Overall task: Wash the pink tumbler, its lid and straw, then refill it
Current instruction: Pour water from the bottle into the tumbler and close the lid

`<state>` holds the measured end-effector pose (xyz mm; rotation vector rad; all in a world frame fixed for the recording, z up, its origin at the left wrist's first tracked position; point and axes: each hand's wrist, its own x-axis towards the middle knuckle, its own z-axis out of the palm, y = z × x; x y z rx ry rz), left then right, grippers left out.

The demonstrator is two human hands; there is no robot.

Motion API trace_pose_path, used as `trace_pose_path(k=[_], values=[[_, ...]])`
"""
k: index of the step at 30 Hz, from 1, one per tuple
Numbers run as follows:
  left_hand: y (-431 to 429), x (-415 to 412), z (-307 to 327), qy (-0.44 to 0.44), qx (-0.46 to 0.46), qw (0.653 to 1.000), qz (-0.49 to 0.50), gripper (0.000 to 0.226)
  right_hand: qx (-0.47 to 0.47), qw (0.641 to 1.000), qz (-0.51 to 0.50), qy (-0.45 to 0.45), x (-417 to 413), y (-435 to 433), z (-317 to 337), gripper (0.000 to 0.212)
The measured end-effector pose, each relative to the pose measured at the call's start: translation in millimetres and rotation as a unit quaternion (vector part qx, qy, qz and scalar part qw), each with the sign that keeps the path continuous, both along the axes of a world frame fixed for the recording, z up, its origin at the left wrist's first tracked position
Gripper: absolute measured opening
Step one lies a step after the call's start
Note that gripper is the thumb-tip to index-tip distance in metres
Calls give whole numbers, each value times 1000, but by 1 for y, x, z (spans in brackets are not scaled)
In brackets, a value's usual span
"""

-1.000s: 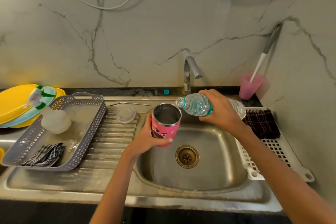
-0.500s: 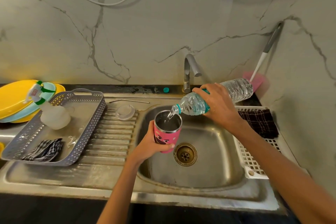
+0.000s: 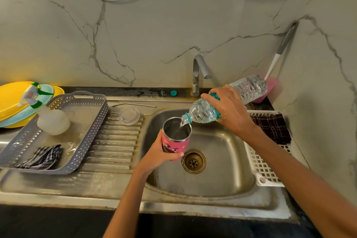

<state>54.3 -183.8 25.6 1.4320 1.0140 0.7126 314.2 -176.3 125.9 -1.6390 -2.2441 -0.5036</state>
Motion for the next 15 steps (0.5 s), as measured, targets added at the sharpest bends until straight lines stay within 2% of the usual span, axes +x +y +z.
trace_pose_path(k=[10,15], values=[[-1,1,-7,-4,-5,1000,7,90,29,999,12,-34,4,5,-2,103],[1,3,-8,-3,-1,1000,-3,92,36,998,14,-41,3,4,-2,100]])
